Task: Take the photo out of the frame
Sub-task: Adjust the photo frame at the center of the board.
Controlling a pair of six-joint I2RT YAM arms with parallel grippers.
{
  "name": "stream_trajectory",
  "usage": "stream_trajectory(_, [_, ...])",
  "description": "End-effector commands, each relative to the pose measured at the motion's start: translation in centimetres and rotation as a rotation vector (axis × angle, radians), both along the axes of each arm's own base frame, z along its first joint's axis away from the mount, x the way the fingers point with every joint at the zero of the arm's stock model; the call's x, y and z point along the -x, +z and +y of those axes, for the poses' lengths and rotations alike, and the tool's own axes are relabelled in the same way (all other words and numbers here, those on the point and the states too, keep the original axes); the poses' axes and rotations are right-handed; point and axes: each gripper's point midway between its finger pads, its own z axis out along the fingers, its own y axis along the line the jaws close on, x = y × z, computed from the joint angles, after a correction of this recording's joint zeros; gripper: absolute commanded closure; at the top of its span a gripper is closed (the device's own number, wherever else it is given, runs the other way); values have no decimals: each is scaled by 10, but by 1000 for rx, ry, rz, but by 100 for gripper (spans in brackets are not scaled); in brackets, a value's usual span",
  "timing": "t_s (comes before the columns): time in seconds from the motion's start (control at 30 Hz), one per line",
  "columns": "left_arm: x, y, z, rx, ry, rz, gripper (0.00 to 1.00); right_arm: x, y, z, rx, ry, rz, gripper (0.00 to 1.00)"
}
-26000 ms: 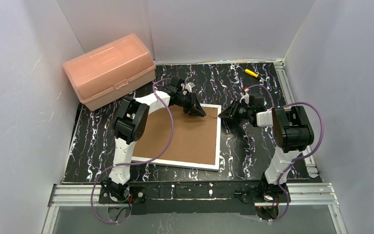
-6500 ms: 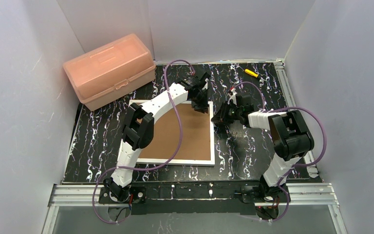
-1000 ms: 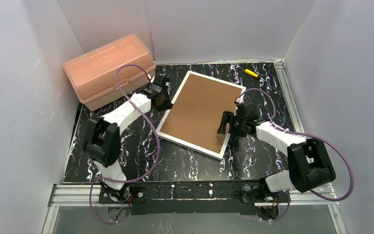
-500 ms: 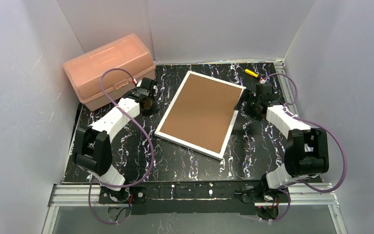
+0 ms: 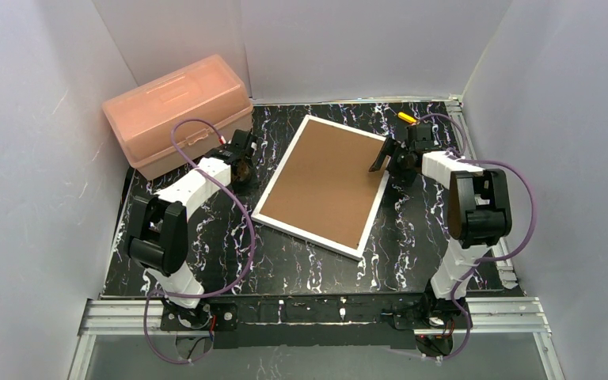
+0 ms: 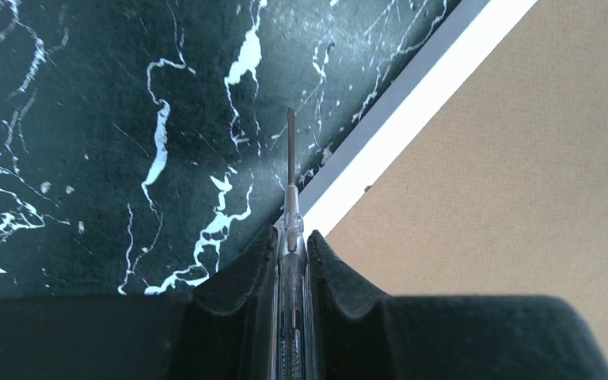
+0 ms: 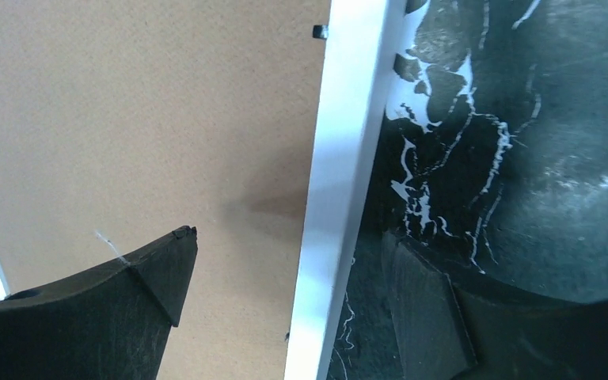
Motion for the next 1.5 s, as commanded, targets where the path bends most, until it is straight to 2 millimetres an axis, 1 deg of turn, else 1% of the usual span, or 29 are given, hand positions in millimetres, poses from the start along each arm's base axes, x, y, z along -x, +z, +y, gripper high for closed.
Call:
stream_trajectory(0.0, [28,2,-6,48,-24,94,100,-15,16,18,-76,81,-51,8])
stream_trajectory(0.1, [45,7,-9,75,-62,140,100,-15,13,22,-87,111,-47,9])
stream_trajectory(0.2, [65,7,-15,118,-110,206,100,-14,9,28,-103,148,-31,10])
stream_trajectory(0.3, [80,10,-16,144,-134,227,100,-13,10,39,-103,186,-32,10])
stream_trajectory(0.4, [94,18,-17,176,-148,218,100,-7,9,55,-75,235,-32,10])
stream_trajectory(0.5, [108,24,-13,186,-154,218,100,0,10,68,-64,259,-32,10])
stream_trajectory(0.63, [117,32,-4,167,-138,178,100,5,13,77,-62,274,-35,9])
stream_trajectory(0.77, [127,39,-11,218,-149,199,100,5,20,86,-87,300,-49,9])
stream_trajectory(0.83, [128,43,-7,211,-136,178,100,6,25,95,-104,336,-57,9])
stream_trajectory(0.9, [125,49,1,178,-114,136,100,9,30,107,-113,382,-66,9])
stream_trajectory(1.0, [121,62,9,142,-110,84,100,18,36,125,-98,450,-61,9])
stream_trajectory(1.1, [121,72,11,134,-132,52,100,20,41,129,-97,465,-74,9])
stream_trajectory(1.13, [120,74,15,113,-129,35,100,21,43,131,-106,472,-84,9])
stream_trajectory(1.23, [120,76,28,47,-125,29,100,16,43,129,-90,457,-98,9])
stream_trajectory(1.37, [118,81,41,-20,-111,16,100,3,41,112,-4,390,-90,6])
stream_trajectory(1.43, [115,87,39,-4,-118,-16,100,-4,44,103,16,350,-102,6])
stream_trajectory(1.47, [113,91,32,27,-143,-36,100,-7,46,98,23,329,-108,6])
